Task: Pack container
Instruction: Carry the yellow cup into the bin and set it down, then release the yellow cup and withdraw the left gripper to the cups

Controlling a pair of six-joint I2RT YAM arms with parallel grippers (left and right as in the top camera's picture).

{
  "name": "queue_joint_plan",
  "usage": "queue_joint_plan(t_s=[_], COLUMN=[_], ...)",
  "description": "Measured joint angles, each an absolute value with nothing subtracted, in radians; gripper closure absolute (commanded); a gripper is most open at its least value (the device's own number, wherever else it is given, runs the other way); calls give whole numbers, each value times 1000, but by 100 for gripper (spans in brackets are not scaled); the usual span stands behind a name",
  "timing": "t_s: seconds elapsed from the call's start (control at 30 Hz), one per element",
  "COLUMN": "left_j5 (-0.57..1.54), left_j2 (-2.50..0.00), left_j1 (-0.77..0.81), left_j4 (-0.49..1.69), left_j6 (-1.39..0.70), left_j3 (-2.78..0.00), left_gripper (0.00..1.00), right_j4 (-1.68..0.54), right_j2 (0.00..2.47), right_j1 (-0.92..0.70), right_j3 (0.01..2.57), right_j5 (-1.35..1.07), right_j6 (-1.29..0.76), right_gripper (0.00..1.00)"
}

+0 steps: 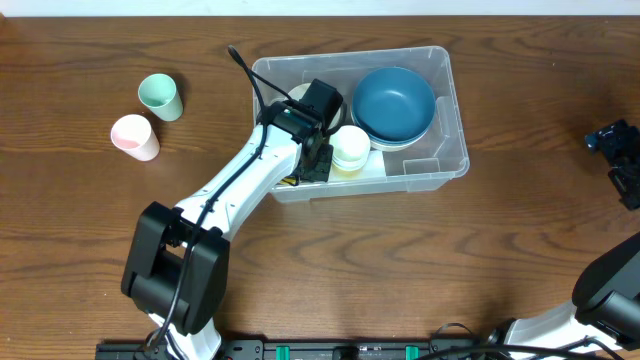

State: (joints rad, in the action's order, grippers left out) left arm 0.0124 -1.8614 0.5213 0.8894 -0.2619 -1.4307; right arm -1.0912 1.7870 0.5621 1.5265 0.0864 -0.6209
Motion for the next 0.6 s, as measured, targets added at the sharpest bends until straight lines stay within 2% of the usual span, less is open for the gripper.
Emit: queue_joint_plan(t_s=[0.17,0.2,0.23,0.3,0.33,0.4,0.6], left_j5=[17,17,17,16,17,17,17], left_j2=[-1877,-1879,-1880,-1880,-1880,-1880,-1880], left_j1=[522,522,522,522,522,522,514], left_j4=[901,901,900,897,894,888,877], left_j6=[-262,-262,-260,-259,-259,-265,-265], left_j3=[-1431,-1431,-1430,-1430,-1430,-1430,-1431], left_gripper=[94,89,75,53,48,45,45], right_j4=[-1091,-1091,-1091,-1091,-1091,-1091,-1091], right_j2=[1787,1787,1787,1787,1787,1787,1787], right_j1=[562,562,562,562,562,562,562], right_j3=[1526,1526,1526,1526,1526,1526,1526], right_j5=[86,86,86,86,86,86,86], right_j6=[-621,-621,-621,-621,-621,-621,-621], right_gripper=[1,1,1,1,1,1,1])
